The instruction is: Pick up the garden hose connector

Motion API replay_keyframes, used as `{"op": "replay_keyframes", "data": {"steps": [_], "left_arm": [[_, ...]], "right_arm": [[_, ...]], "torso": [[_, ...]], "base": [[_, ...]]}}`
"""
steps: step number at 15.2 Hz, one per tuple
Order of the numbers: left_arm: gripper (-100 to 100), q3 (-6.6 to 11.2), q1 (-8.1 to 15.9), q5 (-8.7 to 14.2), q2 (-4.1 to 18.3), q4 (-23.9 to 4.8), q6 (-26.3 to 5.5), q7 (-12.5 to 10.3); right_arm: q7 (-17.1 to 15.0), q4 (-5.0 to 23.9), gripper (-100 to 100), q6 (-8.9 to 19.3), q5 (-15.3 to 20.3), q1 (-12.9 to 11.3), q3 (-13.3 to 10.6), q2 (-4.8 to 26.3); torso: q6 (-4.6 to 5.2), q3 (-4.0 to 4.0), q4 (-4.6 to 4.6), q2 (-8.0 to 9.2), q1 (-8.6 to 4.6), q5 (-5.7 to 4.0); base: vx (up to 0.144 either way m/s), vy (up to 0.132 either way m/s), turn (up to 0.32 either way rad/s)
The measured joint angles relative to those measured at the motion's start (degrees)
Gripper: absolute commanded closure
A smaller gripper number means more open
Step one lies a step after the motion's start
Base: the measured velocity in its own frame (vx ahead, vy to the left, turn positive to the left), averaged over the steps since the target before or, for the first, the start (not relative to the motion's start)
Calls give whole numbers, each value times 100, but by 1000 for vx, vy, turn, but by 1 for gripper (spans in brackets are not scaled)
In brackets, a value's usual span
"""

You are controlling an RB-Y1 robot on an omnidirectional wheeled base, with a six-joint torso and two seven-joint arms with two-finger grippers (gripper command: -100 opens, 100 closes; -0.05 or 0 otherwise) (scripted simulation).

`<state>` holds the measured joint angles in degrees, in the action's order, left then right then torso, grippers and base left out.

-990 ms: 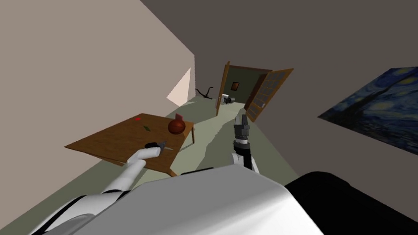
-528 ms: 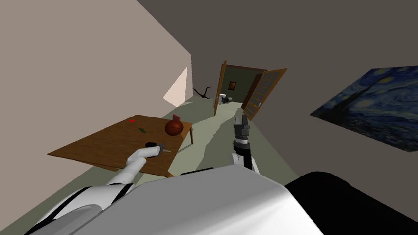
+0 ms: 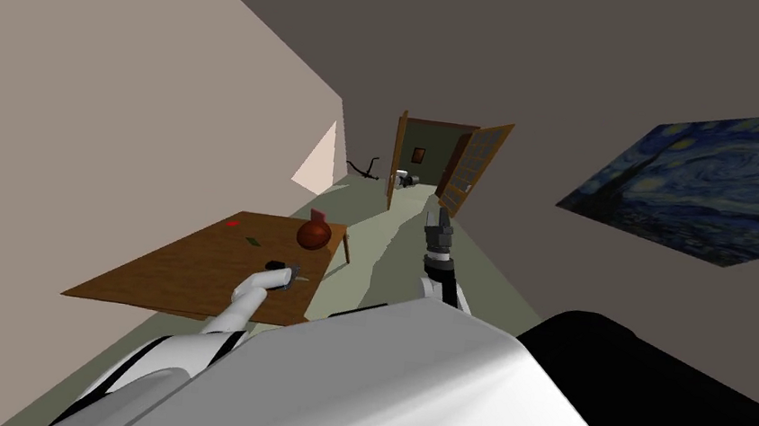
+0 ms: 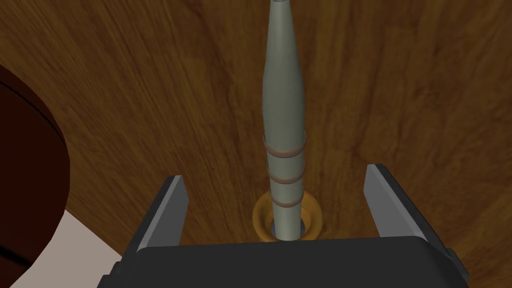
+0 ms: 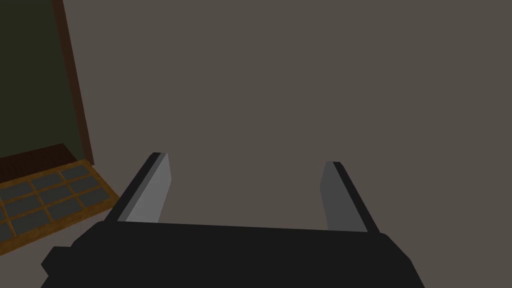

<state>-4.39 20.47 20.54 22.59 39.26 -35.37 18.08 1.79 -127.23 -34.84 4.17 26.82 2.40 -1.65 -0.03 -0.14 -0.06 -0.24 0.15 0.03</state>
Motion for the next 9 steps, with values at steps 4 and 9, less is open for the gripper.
{"op": "replay_keyframes", "data": {"steps": [4, 9], "left_arm": [[100, 15, -12, -1, -10, -19, 31, -36], [100, -2, 45, 79, 101, 176, -189, 21]], "right_arm": [[0, 0, 0, 0, 0, 0, 0, -1], [0, 0, 0, 0, 0, -2, -1, -1]], "torso": [[16, 10, 4, 17, -15, -7], [20, 25, 8, 48, -43, -11]], "base": [[7, 5, 15], [-48, -32, 16]]}}
